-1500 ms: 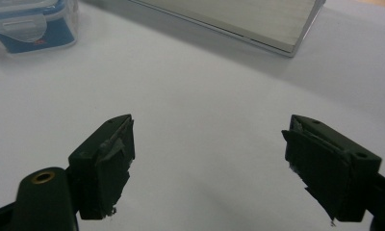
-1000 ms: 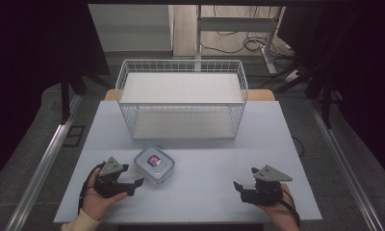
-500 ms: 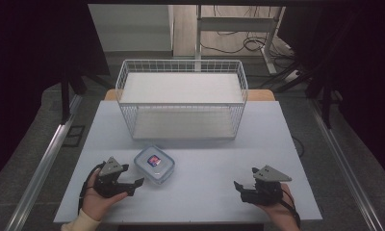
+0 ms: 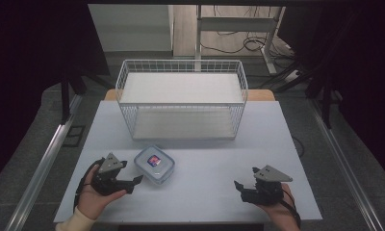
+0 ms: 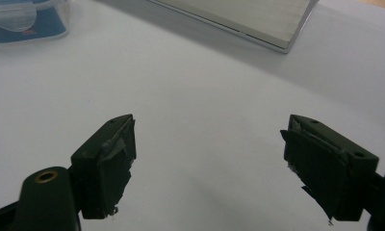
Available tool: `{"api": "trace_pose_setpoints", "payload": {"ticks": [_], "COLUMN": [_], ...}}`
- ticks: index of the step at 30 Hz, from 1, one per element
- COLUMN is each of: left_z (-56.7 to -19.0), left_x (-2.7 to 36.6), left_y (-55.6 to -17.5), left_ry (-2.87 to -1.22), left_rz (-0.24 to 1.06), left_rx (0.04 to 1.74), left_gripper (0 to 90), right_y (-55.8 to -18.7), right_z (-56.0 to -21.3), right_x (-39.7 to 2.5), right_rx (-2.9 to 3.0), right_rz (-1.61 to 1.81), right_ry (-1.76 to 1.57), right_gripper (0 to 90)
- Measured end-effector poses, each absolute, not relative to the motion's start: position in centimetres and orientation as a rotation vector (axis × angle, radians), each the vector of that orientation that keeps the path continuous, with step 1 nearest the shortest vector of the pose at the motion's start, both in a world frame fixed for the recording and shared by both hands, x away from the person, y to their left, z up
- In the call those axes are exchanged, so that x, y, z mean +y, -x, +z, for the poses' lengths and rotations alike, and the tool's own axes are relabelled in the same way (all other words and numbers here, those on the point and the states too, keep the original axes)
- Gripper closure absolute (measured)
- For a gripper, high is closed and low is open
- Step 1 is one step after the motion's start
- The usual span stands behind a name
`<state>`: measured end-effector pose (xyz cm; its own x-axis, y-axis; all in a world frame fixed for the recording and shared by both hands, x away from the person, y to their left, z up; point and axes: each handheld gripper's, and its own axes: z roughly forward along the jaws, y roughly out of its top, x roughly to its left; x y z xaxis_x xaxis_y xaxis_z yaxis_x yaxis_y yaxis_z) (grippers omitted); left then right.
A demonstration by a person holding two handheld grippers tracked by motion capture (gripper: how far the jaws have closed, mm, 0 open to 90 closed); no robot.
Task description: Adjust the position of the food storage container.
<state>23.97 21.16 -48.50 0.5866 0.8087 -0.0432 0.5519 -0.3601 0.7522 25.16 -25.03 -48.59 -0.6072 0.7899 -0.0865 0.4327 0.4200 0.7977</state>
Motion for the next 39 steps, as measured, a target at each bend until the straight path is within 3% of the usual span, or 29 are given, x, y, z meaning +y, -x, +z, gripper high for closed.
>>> {"api": "trace_pose_setpoints", "payload": {"ticks": [4, 7, 9, 11, 12, 17, 21, 39], "left_z": [-47.3, -47.0, -46.9, -46.9, -47.0, -47.6, -48.3, -51.1], "left_x": [20.8, 20.6, 20.2, 19.8, 19.4, 18.5, 17.8, 15.4], "left_y": [-24.1, -24.1, -24.1, -24.1, -24.0, -24.1, -24.3, -25.6], "left_ry": [-2.115, -2.166, -2.240, -2.297, -2.337, -2.384, -2.413, -2.419], "left_rz": [0.431, 0.423, 0.414, 0.388, 0.360, 0.330, 0.303, 0.216], "left_rx": [1.062, 1.044, 1.029, 1.005, 0.986, 0.944, 0.927, 0.917], "left_gripper": [22.6, 30.2, 48.7, 53.0, 61.9, 85.4, 89.2, 89.5], "right_y": [-25.2, -25.3, -25.3, -25.3, -25.4, -25.4, -25.4, -25.6], "right_z": [-48.6, -48.6, -48.6, -48.6, -48.6, -48.7, -48.7, -49.1], "right_x": [-25.1, -25.2, -25.3, -25.3, -25.3, -25.2, -25.3, -25.4], "right_rx": [2.223, 2.220, 2.221, 2.218, 2.218, 2.222, 2.220, 2.236], "right_rz": [1.055, 1.049, 1.048, 1.049, 1.048, 1.039, 1.036, 1.012], "right_ry": [-1.035, -1.042, -1.045, -1.046, -1.048, -1.052, -1.055, -1.069], "right_gripper": [18.7, 18.7, 18.7, 18.7, 18.7, 18.6, 18.7, 18.7]}}
